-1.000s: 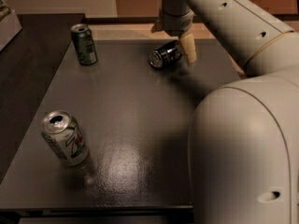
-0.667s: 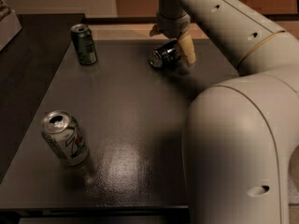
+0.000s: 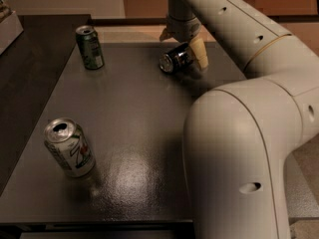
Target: Place pepsi can upright
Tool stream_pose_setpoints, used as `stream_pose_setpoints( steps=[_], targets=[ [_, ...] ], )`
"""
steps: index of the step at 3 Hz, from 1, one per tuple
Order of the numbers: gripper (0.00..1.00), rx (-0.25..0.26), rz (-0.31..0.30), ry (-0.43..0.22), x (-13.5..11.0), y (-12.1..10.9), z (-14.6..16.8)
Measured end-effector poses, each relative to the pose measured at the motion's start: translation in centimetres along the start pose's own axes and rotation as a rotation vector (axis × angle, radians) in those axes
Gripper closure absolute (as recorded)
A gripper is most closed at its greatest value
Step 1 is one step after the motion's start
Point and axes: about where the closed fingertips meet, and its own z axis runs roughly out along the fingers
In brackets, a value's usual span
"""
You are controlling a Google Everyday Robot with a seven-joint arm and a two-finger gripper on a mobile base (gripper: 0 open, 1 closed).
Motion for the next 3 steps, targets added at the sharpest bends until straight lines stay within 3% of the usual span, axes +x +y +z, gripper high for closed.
stream_pose_setpoints(
  steps=[1, 3],
  targets=[
    [0.17, -0.013, 0.004, -0.014, 0.30, -0.26, 0.57],
    [0.64, -0.020, 0.010, -0.040, 0.61, -0.18, 0.78]
  ],
)
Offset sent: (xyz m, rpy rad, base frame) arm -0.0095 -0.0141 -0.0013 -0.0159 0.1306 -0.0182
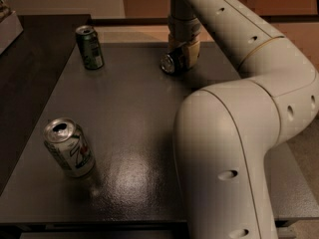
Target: Place pepsi can upright
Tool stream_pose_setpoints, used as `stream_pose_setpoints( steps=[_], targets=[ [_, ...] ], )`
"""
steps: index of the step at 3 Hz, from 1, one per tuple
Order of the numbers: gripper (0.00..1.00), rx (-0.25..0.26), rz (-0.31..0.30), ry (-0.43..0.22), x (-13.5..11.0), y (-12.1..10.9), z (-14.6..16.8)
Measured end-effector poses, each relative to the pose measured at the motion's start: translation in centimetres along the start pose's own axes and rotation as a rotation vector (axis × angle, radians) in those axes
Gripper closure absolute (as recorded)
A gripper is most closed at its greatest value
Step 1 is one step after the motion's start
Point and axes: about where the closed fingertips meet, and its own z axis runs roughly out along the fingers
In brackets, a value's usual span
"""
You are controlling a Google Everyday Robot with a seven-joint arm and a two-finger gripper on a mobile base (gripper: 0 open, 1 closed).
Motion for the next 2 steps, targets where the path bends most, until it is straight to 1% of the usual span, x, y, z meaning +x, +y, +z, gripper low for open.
stream_pose_setpoints(
  steps=[1, 2],
  targets=[
    [0.87, 0.037, -0.009, -0.010, 0.1, 0.1, -1.4],
    [1.00, 0.132, -0.048, 0.003, -0.1, 0.2, -4.3]
  ],
)
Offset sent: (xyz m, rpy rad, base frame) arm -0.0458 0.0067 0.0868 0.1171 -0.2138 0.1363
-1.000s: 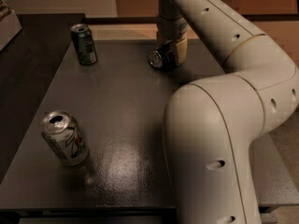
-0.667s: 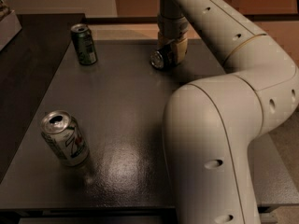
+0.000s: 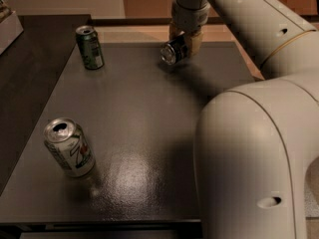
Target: Place pepsi can upright
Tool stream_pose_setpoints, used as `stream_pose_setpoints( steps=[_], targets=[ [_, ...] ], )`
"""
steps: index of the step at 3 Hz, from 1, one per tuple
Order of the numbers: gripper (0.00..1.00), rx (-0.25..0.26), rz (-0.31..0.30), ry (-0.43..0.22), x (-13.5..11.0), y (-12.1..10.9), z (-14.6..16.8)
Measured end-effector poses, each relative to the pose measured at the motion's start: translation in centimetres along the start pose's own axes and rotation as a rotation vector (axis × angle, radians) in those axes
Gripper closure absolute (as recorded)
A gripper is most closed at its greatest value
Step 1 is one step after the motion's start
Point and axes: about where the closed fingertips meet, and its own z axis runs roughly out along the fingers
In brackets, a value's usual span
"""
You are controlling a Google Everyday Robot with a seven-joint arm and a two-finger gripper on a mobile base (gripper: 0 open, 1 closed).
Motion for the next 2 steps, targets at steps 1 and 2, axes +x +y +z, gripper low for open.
stream_pose_setpoints(
  steps=[1, 2],
  targets=[
    [1.00, 0.141, -0.065, 0.005, -1.3, 0.0, -3.6],
    [1.00, 0.279, -0.144, 0.021, -2.9, 1.3, -6.3]
  ],
)
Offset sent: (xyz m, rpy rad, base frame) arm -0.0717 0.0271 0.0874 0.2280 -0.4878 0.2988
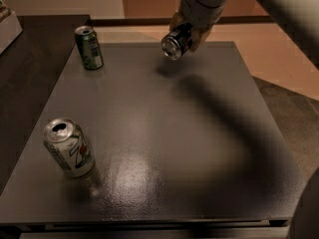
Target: Place pepsi can upright
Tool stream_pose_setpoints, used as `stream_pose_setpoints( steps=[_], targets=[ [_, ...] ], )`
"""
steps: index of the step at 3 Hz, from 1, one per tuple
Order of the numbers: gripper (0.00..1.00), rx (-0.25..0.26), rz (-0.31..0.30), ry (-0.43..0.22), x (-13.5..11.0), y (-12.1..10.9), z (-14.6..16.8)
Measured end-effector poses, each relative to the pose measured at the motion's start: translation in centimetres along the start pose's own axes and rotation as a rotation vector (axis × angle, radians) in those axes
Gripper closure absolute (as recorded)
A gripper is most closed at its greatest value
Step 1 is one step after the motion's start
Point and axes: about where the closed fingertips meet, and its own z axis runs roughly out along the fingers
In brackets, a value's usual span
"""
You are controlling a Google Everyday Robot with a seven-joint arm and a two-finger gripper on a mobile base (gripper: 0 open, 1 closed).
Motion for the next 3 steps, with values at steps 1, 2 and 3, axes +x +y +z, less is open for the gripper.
stream_pose_setpoints(
  steps=[1, 2, 3],
  targets=[
    [1.00, 0.111, -0.082, 0.032, -1.6, 1.2, -1.5],
    [1.00, 0.214, -0.153, 0.094, -2.2, 1.6, -2.4],
    [1.00, 0.286, -0.153, 0.136, -1.4, 0.2, -2.9]
  ],
)
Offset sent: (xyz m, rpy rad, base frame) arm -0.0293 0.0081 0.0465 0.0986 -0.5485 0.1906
